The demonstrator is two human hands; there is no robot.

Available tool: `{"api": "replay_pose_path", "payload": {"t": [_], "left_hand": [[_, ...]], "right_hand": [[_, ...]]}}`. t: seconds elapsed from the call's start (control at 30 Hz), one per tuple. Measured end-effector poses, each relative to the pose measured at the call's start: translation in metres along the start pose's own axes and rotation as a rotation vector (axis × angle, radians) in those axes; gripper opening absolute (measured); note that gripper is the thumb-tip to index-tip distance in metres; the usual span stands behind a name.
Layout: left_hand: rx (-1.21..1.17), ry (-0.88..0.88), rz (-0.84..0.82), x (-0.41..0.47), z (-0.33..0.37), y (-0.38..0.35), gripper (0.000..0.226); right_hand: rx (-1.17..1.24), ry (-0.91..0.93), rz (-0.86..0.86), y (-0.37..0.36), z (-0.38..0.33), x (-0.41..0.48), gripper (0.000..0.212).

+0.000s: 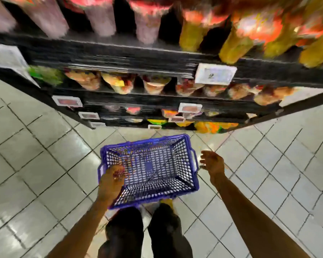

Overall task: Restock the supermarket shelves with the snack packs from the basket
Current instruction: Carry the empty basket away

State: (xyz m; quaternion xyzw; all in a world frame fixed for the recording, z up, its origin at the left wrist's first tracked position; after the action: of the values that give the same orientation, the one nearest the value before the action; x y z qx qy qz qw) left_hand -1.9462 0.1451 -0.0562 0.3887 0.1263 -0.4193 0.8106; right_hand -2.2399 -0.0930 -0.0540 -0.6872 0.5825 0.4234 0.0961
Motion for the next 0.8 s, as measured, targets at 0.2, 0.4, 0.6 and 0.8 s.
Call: {"api": "replay_pose_path", "payload": {"t": [0.2, 0.4, 0.6, 0.8], "left_hand": [[0.051, 0.219, 0.141, 0.064, -0.136, -0.051, 0.022], [0.402, 0.357, 0.261, 0.11, -0.213, -0.075, 0.056], [0.108, 0.597, 0.473, 0.108, -0.253, -0.073, 0.05], [-0.047, 0.576, 0.503, 0.065, -0.225, -0.021, 0.032]], "right_hand": [[-0.316, 0.038, 0.163, -0.026, 0.111, 0.112, 0.024], [-0.418, -0.049, 0.193, -0.045, 0.185, 0.183, 0.042], [-0.304, -0.045, 0.232, -0.045, 0.201, 0.201, 0.027], [-0.205, -0.075, 0.172, -0.032, 0.162, 0.15, 0.024]]}}
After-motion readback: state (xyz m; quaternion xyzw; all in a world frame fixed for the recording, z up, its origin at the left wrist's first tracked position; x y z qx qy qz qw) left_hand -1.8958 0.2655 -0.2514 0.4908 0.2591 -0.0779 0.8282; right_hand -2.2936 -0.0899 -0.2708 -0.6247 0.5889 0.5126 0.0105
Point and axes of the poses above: each hand's wrist, its own x-axis towards the middle knuckle, its own y-axis out of the back of the hand, z = x × y, the point moved 7 cm from there along x, towards the middle knuckle
